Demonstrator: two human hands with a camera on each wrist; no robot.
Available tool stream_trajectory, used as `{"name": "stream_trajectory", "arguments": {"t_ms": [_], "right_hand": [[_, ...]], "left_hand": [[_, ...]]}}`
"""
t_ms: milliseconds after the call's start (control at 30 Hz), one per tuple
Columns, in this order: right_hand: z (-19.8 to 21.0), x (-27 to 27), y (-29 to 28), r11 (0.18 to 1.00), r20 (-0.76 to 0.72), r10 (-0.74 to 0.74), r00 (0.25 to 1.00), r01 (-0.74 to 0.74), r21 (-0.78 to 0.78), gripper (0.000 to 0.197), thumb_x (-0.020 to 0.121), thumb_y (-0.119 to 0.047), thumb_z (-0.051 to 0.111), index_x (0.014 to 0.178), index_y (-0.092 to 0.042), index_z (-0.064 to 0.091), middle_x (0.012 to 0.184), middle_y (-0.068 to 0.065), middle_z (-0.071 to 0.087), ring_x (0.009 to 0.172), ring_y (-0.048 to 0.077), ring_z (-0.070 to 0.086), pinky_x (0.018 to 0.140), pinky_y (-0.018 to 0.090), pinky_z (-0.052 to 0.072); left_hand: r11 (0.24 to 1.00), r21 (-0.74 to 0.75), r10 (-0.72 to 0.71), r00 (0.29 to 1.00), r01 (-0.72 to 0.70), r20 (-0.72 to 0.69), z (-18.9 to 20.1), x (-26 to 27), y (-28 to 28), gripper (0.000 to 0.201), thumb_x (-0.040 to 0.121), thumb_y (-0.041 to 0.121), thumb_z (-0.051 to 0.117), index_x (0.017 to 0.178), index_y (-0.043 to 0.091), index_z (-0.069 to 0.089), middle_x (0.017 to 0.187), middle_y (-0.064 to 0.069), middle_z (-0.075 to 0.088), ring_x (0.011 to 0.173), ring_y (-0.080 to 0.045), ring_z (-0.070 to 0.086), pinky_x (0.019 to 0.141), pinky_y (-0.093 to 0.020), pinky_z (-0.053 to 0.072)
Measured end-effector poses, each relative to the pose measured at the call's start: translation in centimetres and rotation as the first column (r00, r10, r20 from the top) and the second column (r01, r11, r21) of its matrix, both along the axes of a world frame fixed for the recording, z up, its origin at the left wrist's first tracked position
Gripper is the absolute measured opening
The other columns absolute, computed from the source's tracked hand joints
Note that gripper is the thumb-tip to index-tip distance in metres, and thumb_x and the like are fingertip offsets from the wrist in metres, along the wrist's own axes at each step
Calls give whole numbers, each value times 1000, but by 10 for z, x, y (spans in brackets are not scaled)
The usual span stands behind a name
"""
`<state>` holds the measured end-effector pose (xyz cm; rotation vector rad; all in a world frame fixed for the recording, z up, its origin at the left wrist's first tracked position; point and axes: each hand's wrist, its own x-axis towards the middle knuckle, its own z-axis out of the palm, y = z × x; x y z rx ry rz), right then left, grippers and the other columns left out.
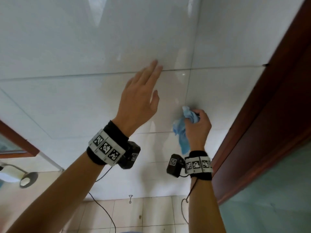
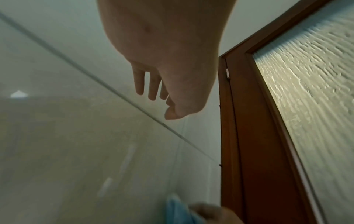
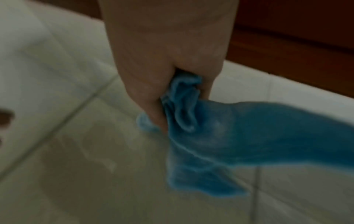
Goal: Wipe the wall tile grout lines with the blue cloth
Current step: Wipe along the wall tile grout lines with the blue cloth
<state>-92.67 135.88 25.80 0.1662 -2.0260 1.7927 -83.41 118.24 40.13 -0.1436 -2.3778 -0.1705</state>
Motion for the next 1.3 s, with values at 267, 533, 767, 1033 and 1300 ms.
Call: {"name": "stream_trajectory", "arguments": {"t_ms": [267, 533, 767, 1033, 1300], "right_hand": [[80, 28, 51, 916, -3, 399, 917, -399, -36, 26, 85, -3, 82, 108, -10, 71, 97, -3, 72, 89, 7, 68, 77, 20, 53], [98, 56, 49, 695, -33, 689, 724, -673, -253, 31, 93, -7, 72, 122, -4, 61, 117, 25, 68, 102, 33, 69, 90, 46, 56], [92, 55, 58, 649, -51, 732, 679, -718, -253, 28, 91, -5, 71, 117, -11, 64, 133, 16, 66, 116, 30, 64, 93, 39, 53], [85, 49, 50, 712, 29, 700, 714, -695, -99, 32, 88, 8, 73, 118, -3, 69, 109, 8, 73, 88, 8, 68, 69, 16, 53], [73, 35, 12, 867, -14, 481, 877, -473, 154, 37, 81, 15, 73, 106, -11, 80, 111, 1, 76, 105, 16, 71, 96, 29, 55]], "left_hand": [[871, 478, -280, 913, 111, 298, -65, 15, 20, 60, 98, 38, 71, 151, 21, 50, 144, 4, 58, 116, -9, 60, 98, -33, 54], [425, 903, -630, 738, 68, 241, -59, 28, 17, 35, 97, 16, 74, 130, 9, 66, 117, 0, 76, 106, -14, 73, 91, -27, 58], [90, 994, -747, 655, -64, 110, -42, 38, -8, 27, 98, 19, 68, 116, -1, 62, 104, -8, 68, 90, -18, 63, 83, -25, 53], [328, 944, -602, 765, -24, 229, -25, 35, -22, 8, 103, 7, 61, 97, 13, 60, 83, 1, 69, 74, -8, 62, 67, -16, 47], [436, 899, -408, 883, -35, 233, -30, 24, -3, 2, 102, 6, 62, 103, 6, 61, 103, -9, 75, 93, -23, 72, 82, -29, 60]]}}
